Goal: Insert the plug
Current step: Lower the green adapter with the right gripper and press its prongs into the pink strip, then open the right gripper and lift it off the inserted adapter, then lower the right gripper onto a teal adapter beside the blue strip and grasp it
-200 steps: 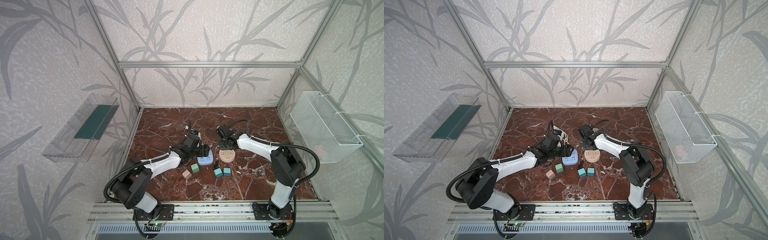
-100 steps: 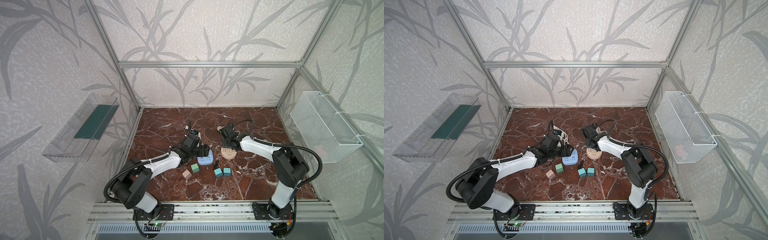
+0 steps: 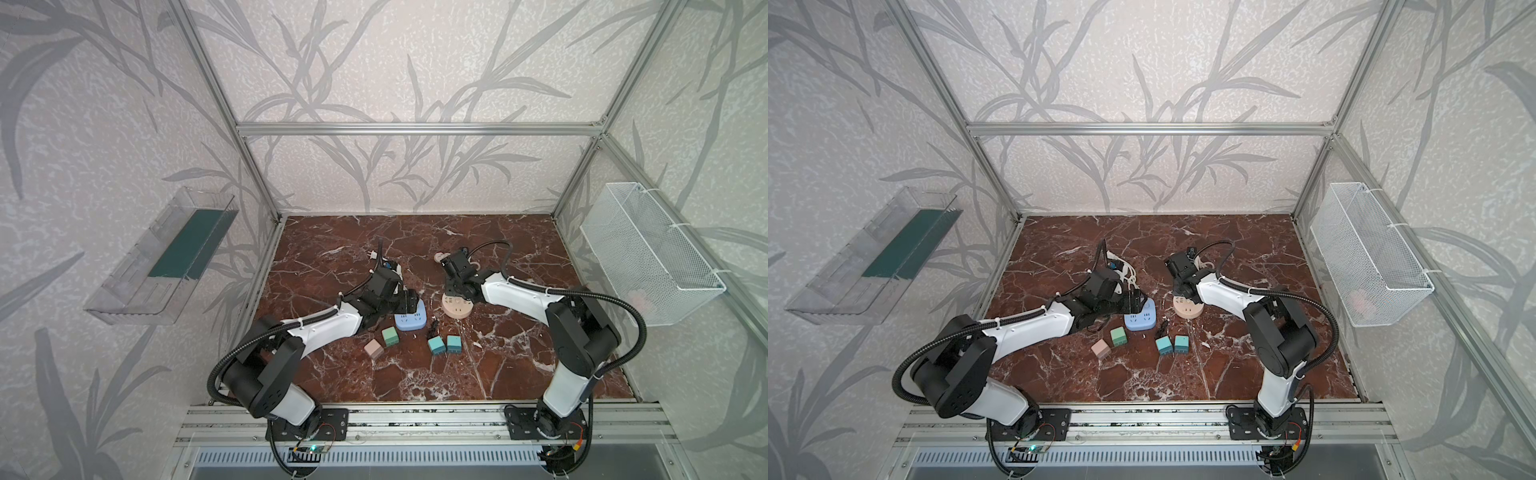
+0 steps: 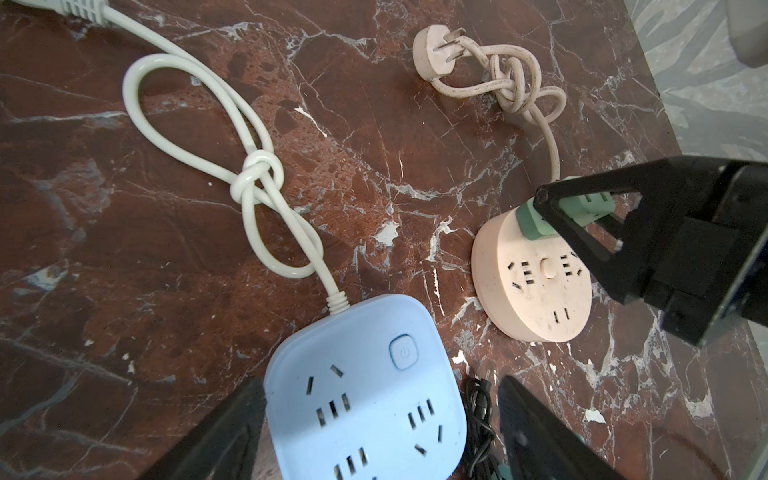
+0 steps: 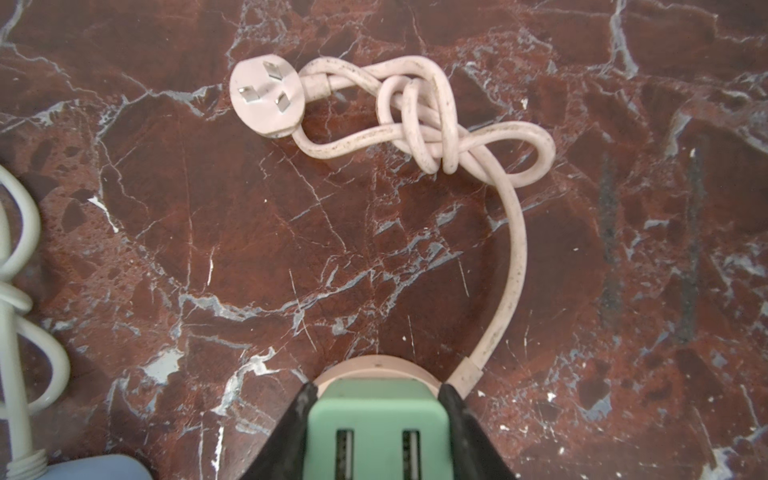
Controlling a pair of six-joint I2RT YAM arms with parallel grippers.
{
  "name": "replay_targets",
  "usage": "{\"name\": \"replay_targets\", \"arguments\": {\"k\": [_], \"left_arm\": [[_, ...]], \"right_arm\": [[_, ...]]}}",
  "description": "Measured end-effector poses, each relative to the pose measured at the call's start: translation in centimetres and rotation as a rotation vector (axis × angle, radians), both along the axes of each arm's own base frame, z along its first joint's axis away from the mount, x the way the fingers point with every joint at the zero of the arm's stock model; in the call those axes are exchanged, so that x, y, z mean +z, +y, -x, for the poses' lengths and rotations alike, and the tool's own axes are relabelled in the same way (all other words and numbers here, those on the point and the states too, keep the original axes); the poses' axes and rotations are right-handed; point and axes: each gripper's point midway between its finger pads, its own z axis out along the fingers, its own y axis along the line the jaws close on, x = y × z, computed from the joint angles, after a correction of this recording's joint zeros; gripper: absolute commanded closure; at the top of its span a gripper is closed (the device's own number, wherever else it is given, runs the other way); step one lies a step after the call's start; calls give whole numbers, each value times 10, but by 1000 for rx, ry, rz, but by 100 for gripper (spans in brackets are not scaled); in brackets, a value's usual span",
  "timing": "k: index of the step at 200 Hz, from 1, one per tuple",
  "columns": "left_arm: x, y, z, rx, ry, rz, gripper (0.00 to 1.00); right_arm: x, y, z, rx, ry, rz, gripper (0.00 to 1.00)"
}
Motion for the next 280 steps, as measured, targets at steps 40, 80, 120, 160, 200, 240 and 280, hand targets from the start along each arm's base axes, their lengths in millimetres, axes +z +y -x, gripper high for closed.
{"name": "replay_targets", "arguments": {"k": [40,80,120,160,200,240,280], "left_arm": [[0,0,0,1,-1,0,13],[0,0,0,1,-1,0,13],[0,0,0,1,-1,0,13],[0,0,0,-1,-2,-2,13],[2,2,2,-1,-1,-5,13],[1,2,4,-5,11,-7,13],[-2,2,6,-7,27,-7,13]], "right_arm": [[0,0,2,-2,17,-1,100],[1,1,4,1,23,-6,59],[0,-2,17,29,98,21,28],[39,6,7,58,45,-4,35],[99,4,33,113,-51,-96,43],[79,9,101,207,56,-90,44],[41,15,153,252,211,-56,47]]}}
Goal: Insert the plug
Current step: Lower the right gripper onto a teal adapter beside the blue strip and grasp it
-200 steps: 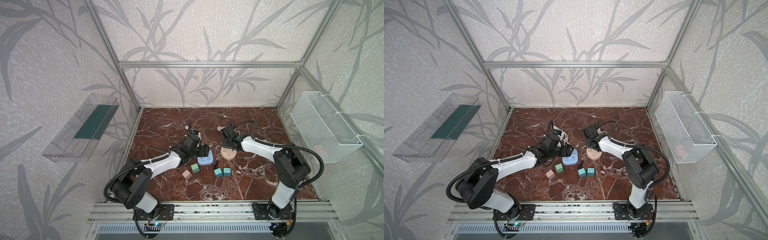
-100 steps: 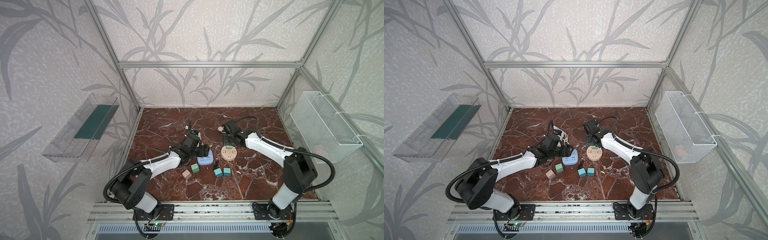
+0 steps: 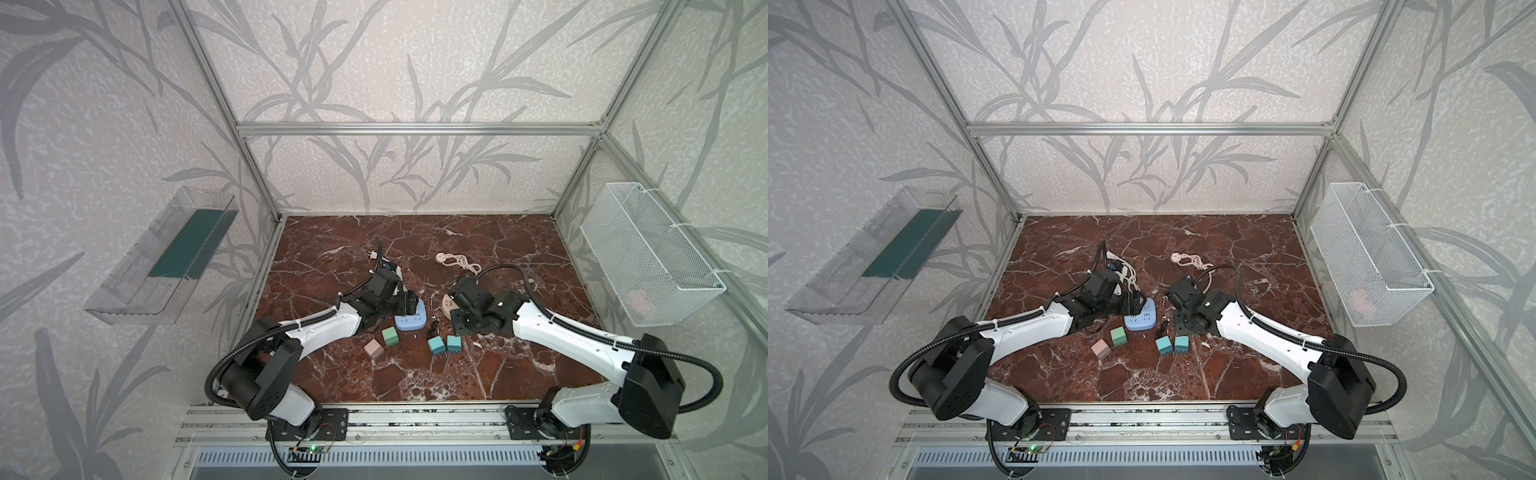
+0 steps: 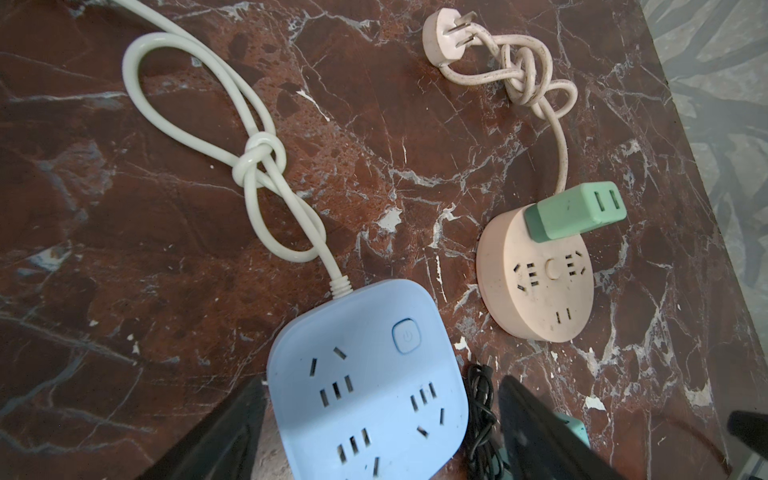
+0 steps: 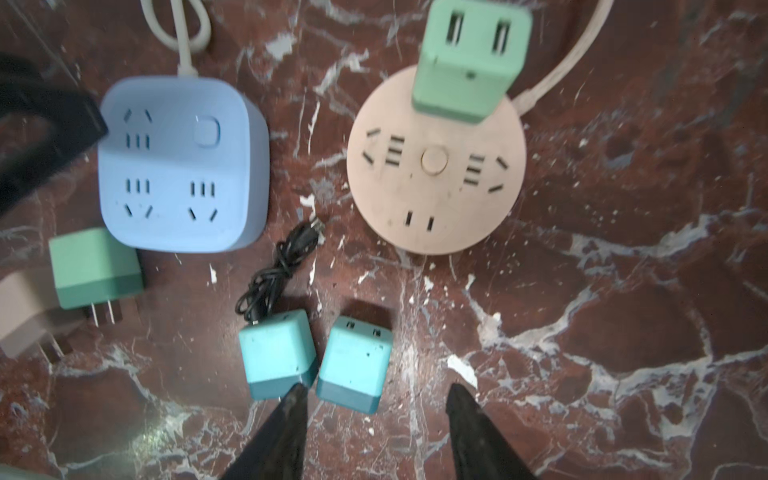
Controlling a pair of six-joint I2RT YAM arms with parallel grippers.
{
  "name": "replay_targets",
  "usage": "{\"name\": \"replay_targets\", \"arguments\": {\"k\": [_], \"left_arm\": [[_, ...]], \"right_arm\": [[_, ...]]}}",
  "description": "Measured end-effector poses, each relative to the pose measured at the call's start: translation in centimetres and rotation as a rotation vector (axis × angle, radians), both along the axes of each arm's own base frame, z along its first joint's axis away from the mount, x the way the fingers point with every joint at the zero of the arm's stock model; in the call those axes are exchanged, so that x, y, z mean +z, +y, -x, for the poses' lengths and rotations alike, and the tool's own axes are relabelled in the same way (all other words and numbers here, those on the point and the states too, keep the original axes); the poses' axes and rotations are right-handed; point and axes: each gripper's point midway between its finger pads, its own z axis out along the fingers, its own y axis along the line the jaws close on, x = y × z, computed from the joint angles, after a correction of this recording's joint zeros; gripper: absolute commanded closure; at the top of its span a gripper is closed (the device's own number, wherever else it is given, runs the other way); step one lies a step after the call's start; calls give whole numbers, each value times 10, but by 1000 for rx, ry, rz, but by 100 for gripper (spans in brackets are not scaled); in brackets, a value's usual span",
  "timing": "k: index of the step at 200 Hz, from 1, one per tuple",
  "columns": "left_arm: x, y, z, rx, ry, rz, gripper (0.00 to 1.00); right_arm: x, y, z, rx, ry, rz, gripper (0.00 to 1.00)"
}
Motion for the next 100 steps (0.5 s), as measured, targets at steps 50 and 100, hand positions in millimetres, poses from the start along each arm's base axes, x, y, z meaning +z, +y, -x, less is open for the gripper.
{"name": "replay_targets", "arguments": {"k": [50,100], "left_arm": [[1,-2,1,-6,1,6,13],[2,-3,2,-3,10,19,13]], "right_arm": [[-25,5,13,-9,85,11,48],[-51,19,25,30,156,38,48]]}}
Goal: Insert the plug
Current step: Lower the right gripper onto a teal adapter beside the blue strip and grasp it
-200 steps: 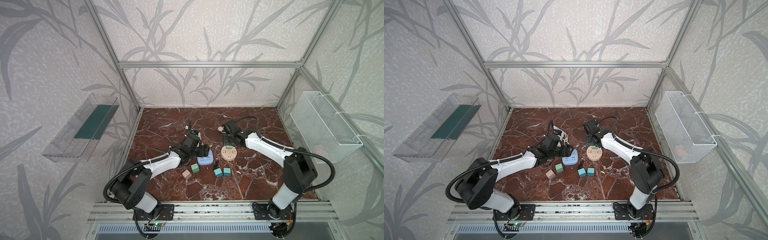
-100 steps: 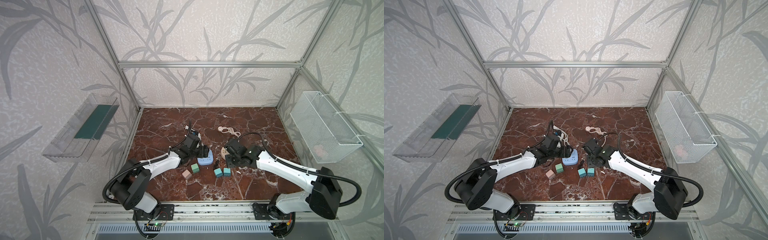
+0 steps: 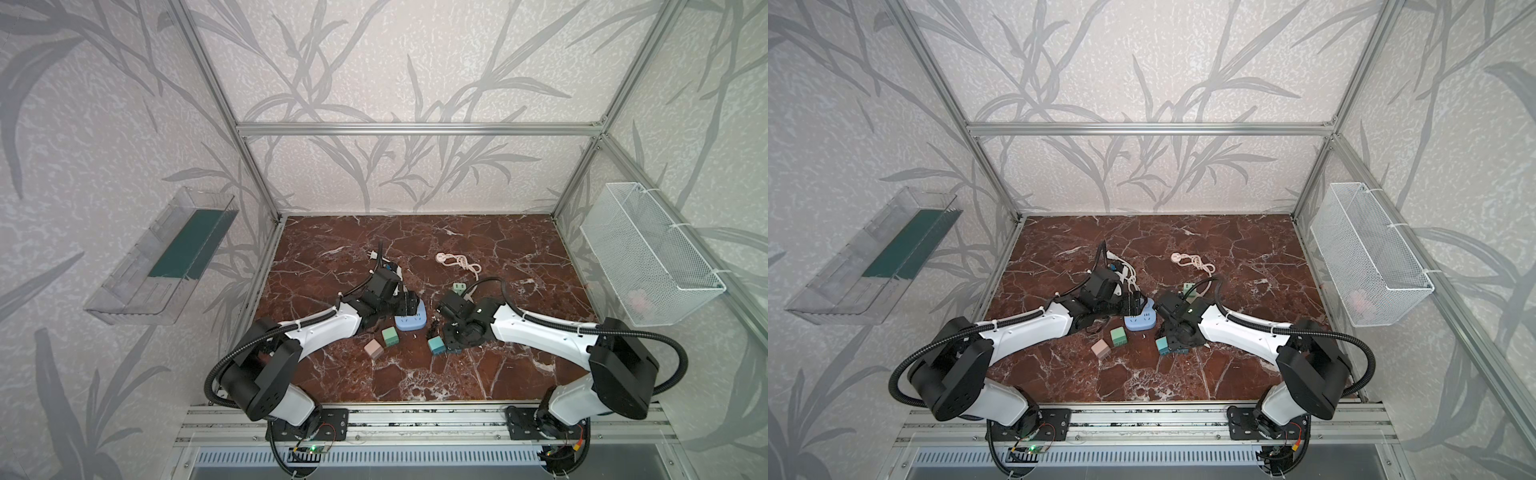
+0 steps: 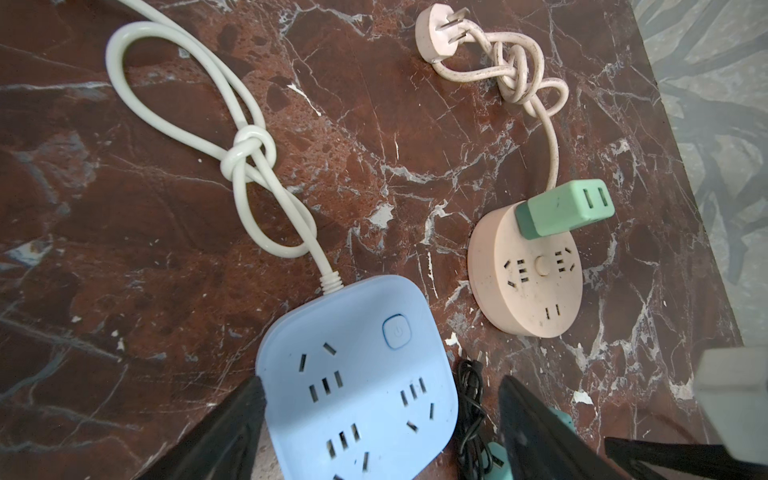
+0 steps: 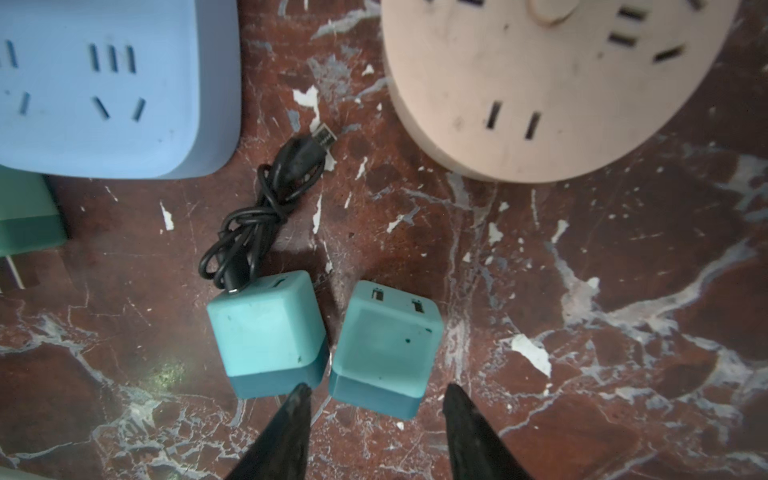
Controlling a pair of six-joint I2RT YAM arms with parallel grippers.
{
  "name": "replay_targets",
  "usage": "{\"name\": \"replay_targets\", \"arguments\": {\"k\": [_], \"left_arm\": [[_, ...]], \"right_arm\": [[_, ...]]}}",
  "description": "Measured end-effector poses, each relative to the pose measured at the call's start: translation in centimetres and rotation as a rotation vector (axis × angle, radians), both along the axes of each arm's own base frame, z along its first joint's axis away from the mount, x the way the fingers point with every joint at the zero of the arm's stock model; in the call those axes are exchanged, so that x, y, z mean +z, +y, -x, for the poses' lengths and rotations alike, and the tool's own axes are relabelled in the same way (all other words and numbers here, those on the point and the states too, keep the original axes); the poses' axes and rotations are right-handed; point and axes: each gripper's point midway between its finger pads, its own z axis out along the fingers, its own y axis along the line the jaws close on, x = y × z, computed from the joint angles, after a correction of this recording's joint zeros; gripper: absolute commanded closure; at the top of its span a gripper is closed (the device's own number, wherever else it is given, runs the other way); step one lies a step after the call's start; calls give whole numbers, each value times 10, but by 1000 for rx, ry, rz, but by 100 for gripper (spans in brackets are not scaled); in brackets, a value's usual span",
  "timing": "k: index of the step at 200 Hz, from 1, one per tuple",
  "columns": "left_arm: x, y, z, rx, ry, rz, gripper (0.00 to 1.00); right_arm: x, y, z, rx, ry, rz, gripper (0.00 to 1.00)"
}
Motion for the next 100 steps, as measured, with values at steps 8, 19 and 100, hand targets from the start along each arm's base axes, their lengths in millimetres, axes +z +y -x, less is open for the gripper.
{"name": "replay_targets", "arguments": {"k": [8,19,100], "left_arm": [[0,0,0,0,0,0,13],[0,0,0,0,0,0,13],[0,0,0,0,0,1,13]], "right_arm": [[-3,1,1,3,8,4,48],[-5,1,2,4,17,9,48],[-14,-1,4,3,33,35,49]]}}
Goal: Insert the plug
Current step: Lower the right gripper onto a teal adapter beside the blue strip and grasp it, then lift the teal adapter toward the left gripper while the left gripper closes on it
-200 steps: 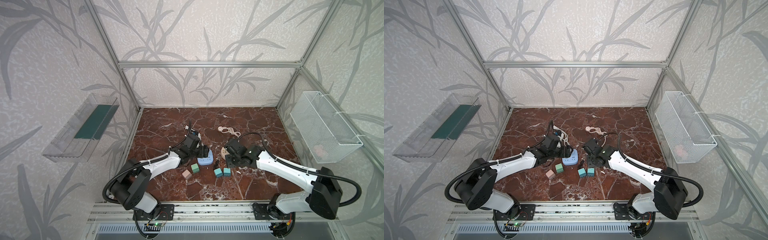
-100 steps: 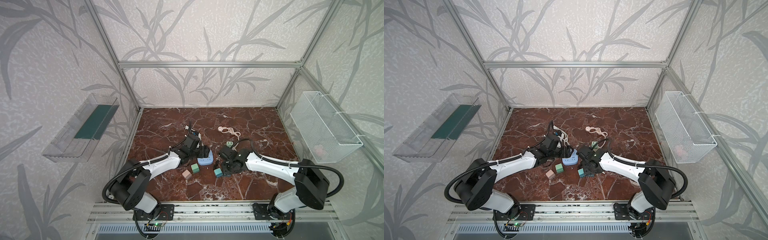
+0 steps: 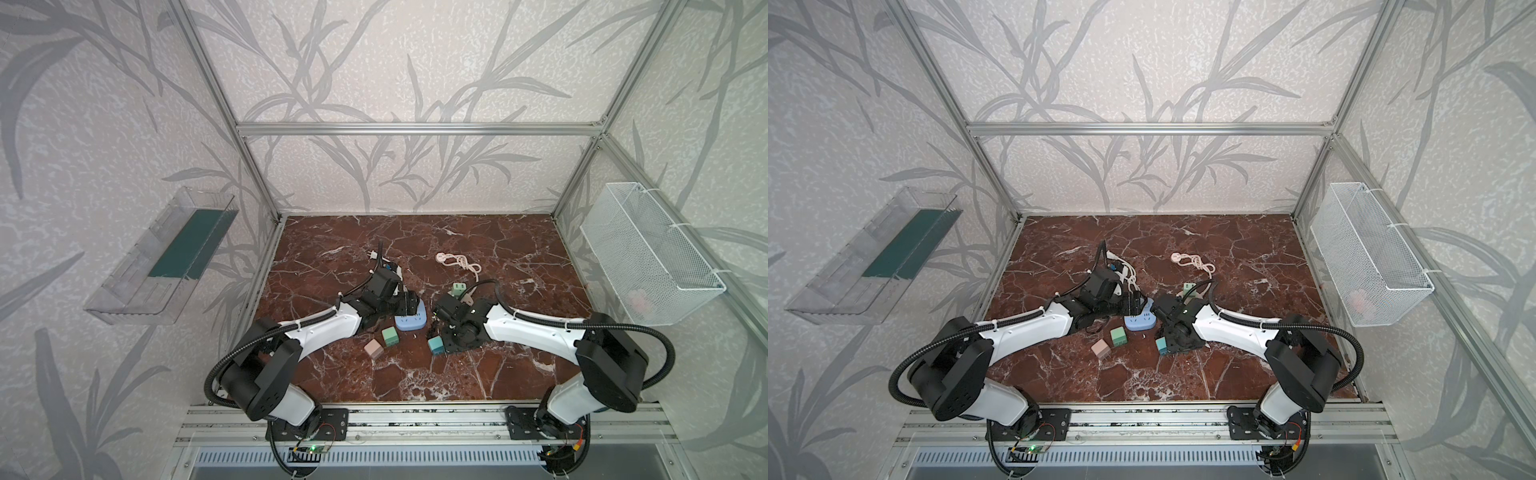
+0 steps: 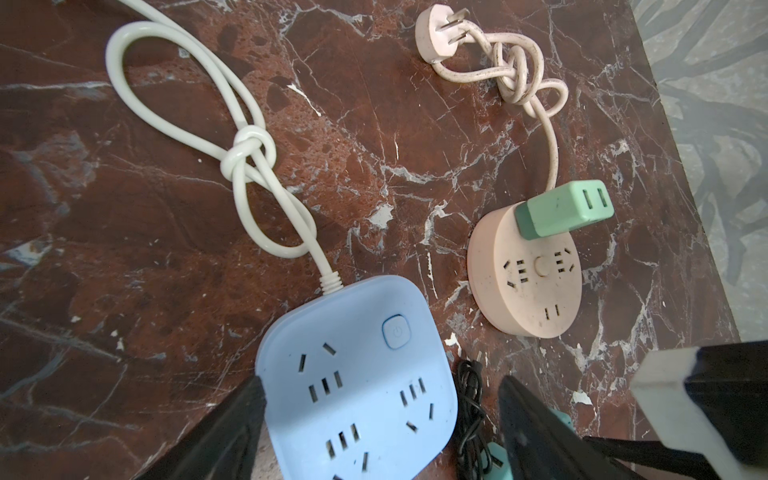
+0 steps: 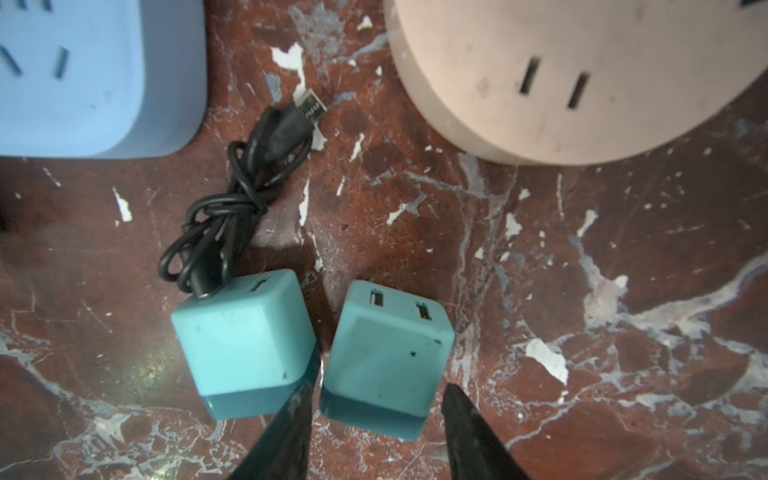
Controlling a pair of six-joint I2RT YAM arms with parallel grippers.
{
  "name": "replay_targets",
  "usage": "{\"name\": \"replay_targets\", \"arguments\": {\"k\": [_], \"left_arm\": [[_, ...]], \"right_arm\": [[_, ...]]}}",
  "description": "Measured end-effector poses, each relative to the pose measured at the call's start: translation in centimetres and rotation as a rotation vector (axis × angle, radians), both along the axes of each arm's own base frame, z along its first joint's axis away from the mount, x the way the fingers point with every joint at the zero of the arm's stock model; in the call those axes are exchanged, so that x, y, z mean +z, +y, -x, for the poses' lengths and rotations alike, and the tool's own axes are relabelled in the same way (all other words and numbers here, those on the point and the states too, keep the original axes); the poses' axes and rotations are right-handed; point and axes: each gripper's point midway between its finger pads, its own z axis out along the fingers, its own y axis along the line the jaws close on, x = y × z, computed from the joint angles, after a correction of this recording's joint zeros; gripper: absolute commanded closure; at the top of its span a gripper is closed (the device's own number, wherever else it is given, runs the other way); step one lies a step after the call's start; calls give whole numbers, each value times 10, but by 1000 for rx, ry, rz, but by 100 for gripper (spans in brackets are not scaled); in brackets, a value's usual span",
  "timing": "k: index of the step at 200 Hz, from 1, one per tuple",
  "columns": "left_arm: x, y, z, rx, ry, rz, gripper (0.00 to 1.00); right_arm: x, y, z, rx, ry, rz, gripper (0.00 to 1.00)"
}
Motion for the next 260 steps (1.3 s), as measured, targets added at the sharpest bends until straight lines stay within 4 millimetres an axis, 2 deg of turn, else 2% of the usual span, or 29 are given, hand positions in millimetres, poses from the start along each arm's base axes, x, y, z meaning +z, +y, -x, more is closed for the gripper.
{"name": "replay_targets", "arguments": {"k": [33,63,92,98,107,118,157,187,222,260], "left_arm": [[0,0,0,0,0,1,13],[2,-1,0,-3,-3,6,13],[6,-1,1,-4,-11,13,13],[7,-1,1,-5,-12,15,13],[7,-1,1,-6,-12,15,13],[7,-1,1,-6,-11,15,13],[8,-4,9,-37,15,31,16],[30,-16,27,-123,35,123,21],[63,-40,54,-262,84,297,29],[82,-50,77,-345,132,388,35]], "right_arm": [[-8,-2,1,-1,14,24,50],[-20,-4,2,-1,37,54,55],[-20,-4,1,-1,33,55,57],[-20,-4,1,-1,32,56,62],[-20,-4,1,0,30,56,75],[-20,-4,0,4,27,56,100],[-18,-9,5,78,-23,6,100],[6,-13,16,180,-109,-122,100],[48,7,14,286,-274,-323,100],[73,22,12,354,-353,-427,100]]}}
